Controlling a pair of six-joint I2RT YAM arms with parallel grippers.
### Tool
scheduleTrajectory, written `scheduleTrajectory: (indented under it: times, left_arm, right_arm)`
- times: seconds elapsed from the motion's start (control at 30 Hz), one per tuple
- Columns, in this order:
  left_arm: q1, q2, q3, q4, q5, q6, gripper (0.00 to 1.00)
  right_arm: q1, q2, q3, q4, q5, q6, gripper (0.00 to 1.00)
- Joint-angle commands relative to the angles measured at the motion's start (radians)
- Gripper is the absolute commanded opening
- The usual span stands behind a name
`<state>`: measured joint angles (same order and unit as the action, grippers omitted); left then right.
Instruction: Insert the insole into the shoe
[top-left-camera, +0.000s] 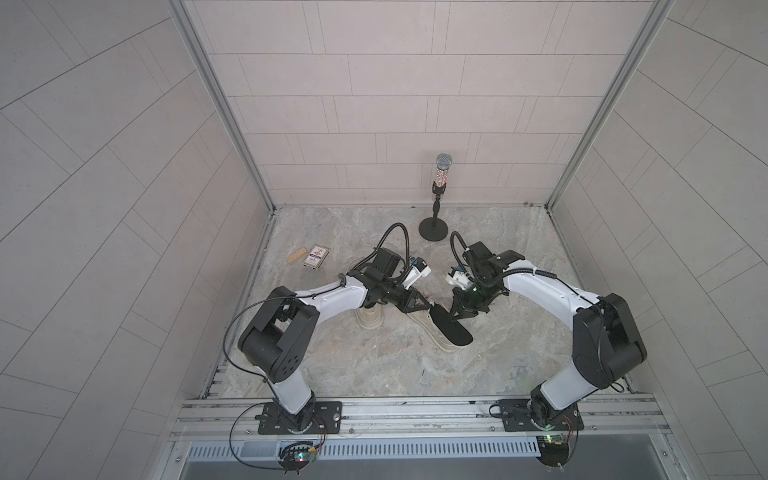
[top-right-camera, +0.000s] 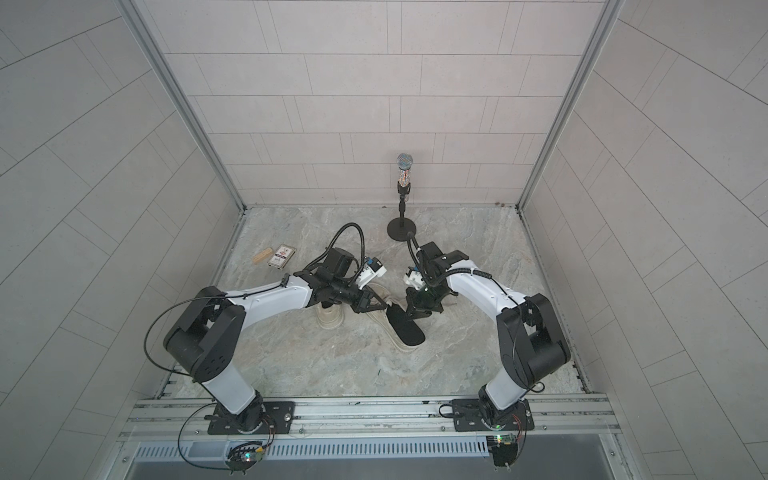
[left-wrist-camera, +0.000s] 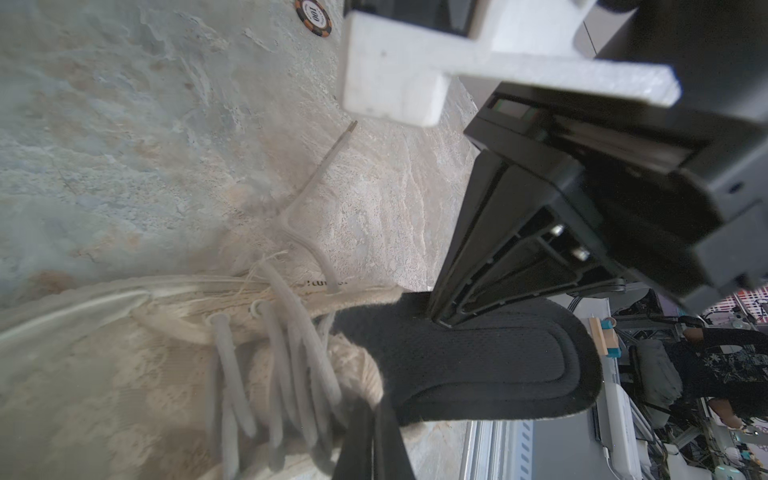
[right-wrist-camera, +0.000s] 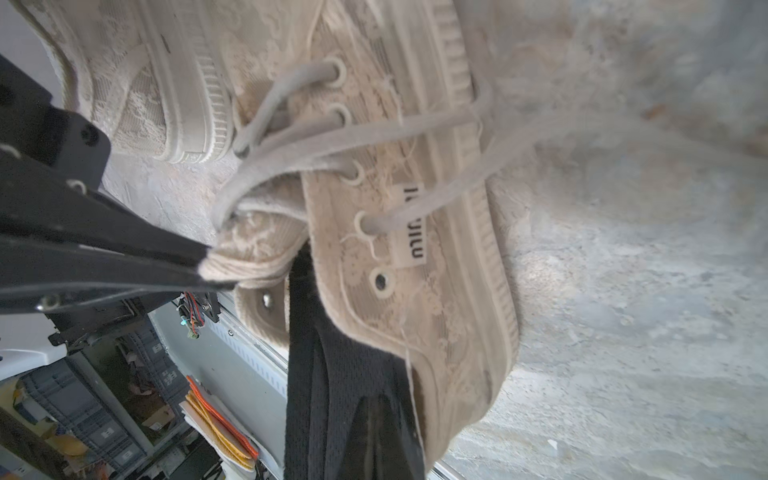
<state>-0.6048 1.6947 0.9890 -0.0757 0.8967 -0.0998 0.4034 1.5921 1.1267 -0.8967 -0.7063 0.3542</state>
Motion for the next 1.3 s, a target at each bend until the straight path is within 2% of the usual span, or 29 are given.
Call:
scheduleTrajectory:
  times: [0.0, 0.07, 0.17, 0.23, 0.37, 0.43, 0.5, 0.67, 0.87, 1.27]
  left_arm:
    - [-0.007, -0.033, 0.031, 0.039, 0.040, 0.023, 0.00]
    - [-0.008, -0.031, 0.031, 0.030, 0.027, 0.025, 0.00]
    - [-0.007, -0.029, 0.034, 0.010, 0.016, 0.038, 0.00]
    - [-0.007, -0.027, 0.034, 0.009, 0.013, 0.039, 0.00]
    - [-0.008, -0.027, 0.034, 0.011, 0.011, 0.038, 0.00]
    - [-0.007, -0.024, 0.035, 0.010, 0.010, 0.040, 0.00]
    - [-0.007, -0.021, 0.038, 0.011, 0.010, 0.040, 0.00]
    - [-0.012, -0.020, 0.039, 0.010, 0.010, 0.044, 0.00]
    - [-0.030, -0.026, 0.047, -0.028, 0.019, 0.083, 0.00]
    - [-0.043, -0.038, 0.065, -0.074, 0.042, 0.131, 0.00]
  right_arm:
    - [0.005, 0.006, 0.016, 0.016, -0.025, 0.011, 0.00]
    - [0.005, 0.010, 0.040, -0.013, -0.021, 0.008, 0.00]
    - [-0.001, -0.020, 0.053, -0.081, 0.032, -0.002, 0.21]
    - [-0.006, -0.058, 0.041, -0.112, 0.057, -0.004, 0.28]
    - [-0.018, -0.124, -0.014, -0.149, 0.093, -0.002, 0.34]
    - [-0.019, -0.135, -0.050, -0.150, 0.072, 0.003, 0.35]
    - [-0.018, -0.139, -0.081, -0.133, 0.017, 0.019, 0.34]
    - [-0.009, -0.151, -0.142, -0.047, -0.098, 0.097, 0.23]
    - [-0.007, -0.120, -0.131, 0.006, -0.079, 0.135, 0.01]
    - [-0.006, 0.026, 0.007, 0.067, -0.037, 0.170, 0.00]
